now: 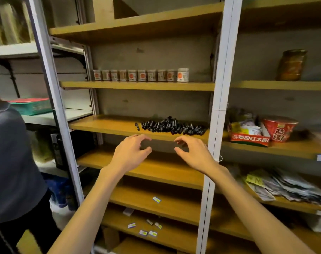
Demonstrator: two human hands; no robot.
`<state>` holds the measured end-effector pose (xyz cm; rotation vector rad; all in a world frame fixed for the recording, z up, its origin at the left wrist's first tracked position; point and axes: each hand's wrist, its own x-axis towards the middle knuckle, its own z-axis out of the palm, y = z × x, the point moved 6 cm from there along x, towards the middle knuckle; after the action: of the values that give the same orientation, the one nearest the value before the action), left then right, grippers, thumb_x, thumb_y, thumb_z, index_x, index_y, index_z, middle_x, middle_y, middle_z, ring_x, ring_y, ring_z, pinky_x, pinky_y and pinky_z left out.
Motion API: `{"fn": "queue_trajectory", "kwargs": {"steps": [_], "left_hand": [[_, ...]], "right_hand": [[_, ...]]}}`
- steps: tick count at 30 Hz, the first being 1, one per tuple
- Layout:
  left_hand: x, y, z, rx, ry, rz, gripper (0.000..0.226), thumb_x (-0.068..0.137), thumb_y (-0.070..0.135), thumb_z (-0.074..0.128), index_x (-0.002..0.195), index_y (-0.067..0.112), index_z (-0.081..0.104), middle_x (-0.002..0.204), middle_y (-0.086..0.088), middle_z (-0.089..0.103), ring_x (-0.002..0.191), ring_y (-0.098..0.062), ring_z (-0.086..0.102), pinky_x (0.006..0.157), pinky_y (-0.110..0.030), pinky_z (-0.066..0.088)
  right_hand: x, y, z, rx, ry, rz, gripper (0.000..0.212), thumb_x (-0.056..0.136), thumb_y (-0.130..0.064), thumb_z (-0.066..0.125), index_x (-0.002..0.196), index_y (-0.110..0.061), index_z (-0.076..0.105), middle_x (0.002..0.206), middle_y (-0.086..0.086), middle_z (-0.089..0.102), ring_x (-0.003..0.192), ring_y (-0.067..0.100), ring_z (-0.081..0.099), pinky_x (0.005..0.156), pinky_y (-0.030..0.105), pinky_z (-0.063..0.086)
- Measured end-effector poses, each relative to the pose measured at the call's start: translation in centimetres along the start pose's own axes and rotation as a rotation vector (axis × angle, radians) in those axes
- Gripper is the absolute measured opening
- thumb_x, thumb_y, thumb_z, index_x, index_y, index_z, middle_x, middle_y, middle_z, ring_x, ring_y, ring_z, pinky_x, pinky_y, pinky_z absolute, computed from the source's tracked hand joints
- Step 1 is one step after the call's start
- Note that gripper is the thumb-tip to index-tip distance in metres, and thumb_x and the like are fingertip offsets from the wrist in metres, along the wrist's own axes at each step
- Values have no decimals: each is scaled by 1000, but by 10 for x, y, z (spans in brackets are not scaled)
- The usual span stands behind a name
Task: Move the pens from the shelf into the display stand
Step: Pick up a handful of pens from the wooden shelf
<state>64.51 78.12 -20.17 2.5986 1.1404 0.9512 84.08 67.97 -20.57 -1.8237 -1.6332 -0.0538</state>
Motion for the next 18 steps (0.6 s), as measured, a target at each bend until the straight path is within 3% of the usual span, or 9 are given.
{"fn": "queue_trajectory", "kwargs": {"steps": [4,9,18], "left_hand": [[48,-25,22,-10,-13,0,34,93,46,59,126,39,60,112,13,63,101,-10,59,74,-31,46],[101,-58,57,-17,-56,-50,32,93,44,60,125,37,62,119,13,66,103,-12,63,86,-37,55],[199,-132,95,44,8,-275,25,97,39,60,116,24,66,106,1,72,92,-23,65,79,-36,56]], "right_hand": [[46,29,18,4,11,38,30,98,-36,63,127,-30,62,122,-10,65,115,9,58,101,40,51],[104,63,42,-2,14,30,29,97,-33,64,126,-30,62,123,-11,65,112,8,60,96,35,52],[195,114,59,-18,13,23,30,99,-34,62,129,-28,62,128,-6,64,119,13,58,102,40,49]]}}
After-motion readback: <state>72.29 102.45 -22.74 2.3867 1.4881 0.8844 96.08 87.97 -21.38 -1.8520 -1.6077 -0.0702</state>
